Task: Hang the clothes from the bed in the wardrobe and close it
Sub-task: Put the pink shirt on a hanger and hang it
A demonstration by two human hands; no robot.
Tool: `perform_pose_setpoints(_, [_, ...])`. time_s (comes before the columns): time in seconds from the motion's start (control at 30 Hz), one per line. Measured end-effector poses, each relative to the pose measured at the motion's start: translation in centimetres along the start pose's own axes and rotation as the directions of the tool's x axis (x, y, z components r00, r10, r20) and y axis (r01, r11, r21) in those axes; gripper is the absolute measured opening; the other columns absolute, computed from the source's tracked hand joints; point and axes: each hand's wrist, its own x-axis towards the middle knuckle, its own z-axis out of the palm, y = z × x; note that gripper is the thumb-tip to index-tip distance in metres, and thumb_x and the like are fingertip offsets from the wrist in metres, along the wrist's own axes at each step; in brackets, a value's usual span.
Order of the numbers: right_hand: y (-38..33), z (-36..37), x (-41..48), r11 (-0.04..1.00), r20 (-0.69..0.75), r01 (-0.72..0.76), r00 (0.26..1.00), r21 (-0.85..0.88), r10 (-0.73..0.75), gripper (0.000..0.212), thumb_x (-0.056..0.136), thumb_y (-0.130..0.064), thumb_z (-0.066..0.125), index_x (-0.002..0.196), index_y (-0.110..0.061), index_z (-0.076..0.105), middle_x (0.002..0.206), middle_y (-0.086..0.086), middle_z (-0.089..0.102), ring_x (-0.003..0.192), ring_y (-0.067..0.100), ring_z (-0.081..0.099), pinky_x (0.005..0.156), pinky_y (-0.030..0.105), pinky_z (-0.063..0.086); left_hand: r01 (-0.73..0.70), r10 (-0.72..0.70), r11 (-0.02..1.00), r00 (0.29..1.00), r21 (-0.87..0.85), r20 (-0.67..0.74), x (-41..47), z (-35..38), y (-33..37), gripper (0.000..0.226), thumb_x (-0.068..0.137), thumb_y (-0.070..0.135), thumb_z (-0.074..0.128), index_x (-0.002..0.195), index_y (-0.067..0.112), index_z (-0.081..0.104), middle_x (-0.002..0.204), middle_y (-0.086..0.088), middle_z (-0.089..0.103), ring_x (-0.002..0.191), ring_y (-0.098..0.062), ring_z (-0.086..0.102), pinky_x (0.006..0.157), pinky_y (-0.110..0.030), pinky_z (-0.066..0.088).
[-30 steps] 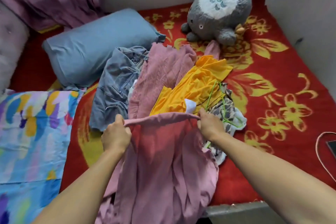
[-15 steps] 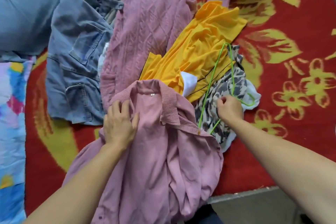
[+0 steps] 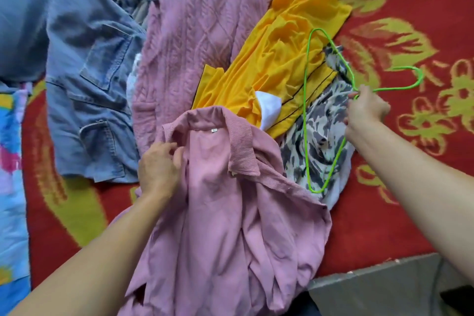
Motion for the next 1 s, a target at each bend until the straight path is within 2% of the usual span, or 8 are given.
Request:
perform_pose_setpoints(0.13, [-5.6, -0.9, -7.7, 0.956, 0.417, 0.291, 0.873, -0.031, -0.253, 0.030, 0.085, -0.025, 0.059, 0.057, -0.015, 0.057, 0.047, -0.006, 0.049, 0.040, 0.009, 0.036, 0.039, 0.023, 0.025, 0.094, -0.099, 0.994, 0.992, -0.062, -0.078, 1.9, -4.3, -0.4, 0.018, 0.084, 0.008, 0.060, 0.095, 0.005, 0.074, 0.099, -0.021, 0.068, 0.092, -0.042, 0.061, 0.084, -0.045, 0.045])
perform_pose_setpoints(0.2, [-6.4, -1.5, -11.8, 0.845, 0.698, 0.529, 0.634, -0.077, -0.333, 0.037, 0.091, -0.023, 0.061, 0.056, -0.012, 0.059, 0.040, -0.008, 0.043, 0.037, 0.005, 0.033, 0.040, 0.021, 0.025, 0.066, -0.069, 0.997, 0.992, -0.030, -0.109, 2.1, -6.1, -0.3, 0.017, 0.084, 0.005, 0.060, 0.093, 0.004, 0.073, 0.097, -0.023, 0.066, 0.090, -0.043, 0.060, 0.080, -0.046, 0.043])
perform_pose_setpoints(0.3, [-5.3, -2.0, -15.4, 0.500, 0.910, 0.854, 0.313, -0.144, -0.272, 0.043, 0.089, -0.027, 0.064, 0.051, -0.009, 0.059, 0.037, -0.005, 0.041, 0.040, 0.009, 0.038, 0.047, 0.031, 0.030, 0.031, -0.036, 0.999, 0.987, -0.033, -0.155, 1.8, -8.3, -0.9, 0.015, 0.080, 0.001, 0.060, 0.090, 0.004, 0.071, 0.092, -0.023, 0.065, 0.087, -0.043, 0.060, 0.076, -0.046, 0.044])
perform_pose_setpoints(0.37, [-4.2, -2.1, -16.6, 0.295, 0.938, 0.938, 0.254, -0.180, -0.236, 0.049, 0.086, -0.040, 0.060, 0.053, -0.004, 0.055, 0.045, 0.003, 0.047, 0.051, 0.019, 0.048, 0.052, 0.039, 0.035, 0.031, -0.043, 0.997, 0.983, -0.074, -0.177, 1.3, -9.2, -1.6, 0.014, 0.078, 0.000, 0.060, 0.088, 0.006, 0.069, 0.091, -0.021, 0.066, 0.086, -0.042, 0.061, 0.077, -0.047, 0.045])
perform_pose_setpoints(0.53, [-0.1, -0.2, -20.9, 0.142, 0.952, 0.976, 0.197, -0.167, -0.232, 0.047, 0.092, -0.050, 0.053, 0.063, -0.014, 0.054, 0.068, 0.007, 0.060, 0.079, 0.032, 0.054, 0.061, 0.035, 0.031, -0.166, 0.130, 0.966, 0.974, -0.197, -0.183, -1.9, -9.4, -0.7, 0.018, 0.078, -0.005, 0.063, 0.088, 0.008, 0.070, 0.087, -0.012, 0.069, 0.078, -0.031, 0.065, 0.076, -0.036, 0.047])
perform_pose_setpoints(0.73, [7.0, 3.7, -24.0, 0.382, 0.980, 0.904, 0.198, -0.190, 0.019, 0.044, 0.095, -0.038, 0.055, 0.058, -0.016, 0.046, 0.058, -0.001, 0.047, 0.073, 0.026, 0.052, 0.064, 0.034, 0.035, -0.004, -0.004, 0.929, 1.000, -0.370, -0.021, -5.4, -8.8, -1.2, 0.033, 0.083, 0.015, 0.069, 0.115, 0.020, 0.061, 0.075, 0.000, 0.067, 0.072, -0.021, 0.064, 0.074, -0.033, 0.048])
perform_pose_setpoints(0.9, [6.2, 3.4, -24.4, 0.510, 0.997, 0.859, 0.072, -0.049, -0.025, 0.041, 0.092, -0.036, 0.057, 0.063, -0.008, 0.057, 0.054, 0.000, 0.048, 0.057, 0.011, 0.043, 0.060, 0.038, 0.037, -0.122, 0.124, 0.992, 0.988, 0.035, -0.090, -5.2, -9.1, -4.7, 0.045, 0.081, 0.053, 0.052, 0.112, 0.022, 0.065, 0.104, -0.005, 0.057, 0.101, -0.028, 0.051, 0.086, -0.040, 0.039])
perform_pose_setpoints(1.0, [5.1, 3.3, -25.5, 0.747, 0.989, 0.651, 0.133, -0.131, 0.058, 0.028, 0.092, -0.015, 0.058, 0.072, 0.000, 0.070, 0.064, 0.000, 0.059, 0.060, 0.005, 0.048, 0.060, 0.022, 0.039, -0.144, 0.150, 0.988, 0.977, -0.050, 0.149, -4.1, -9.1, -5.3, 0.041, 0.082, 0.050, 0.045, 0.108, 0.025, 0.064, 0.100, -0.006, 0.067, 0.099, -0.031, 0.058, 0.084, -0.043, 0.044])
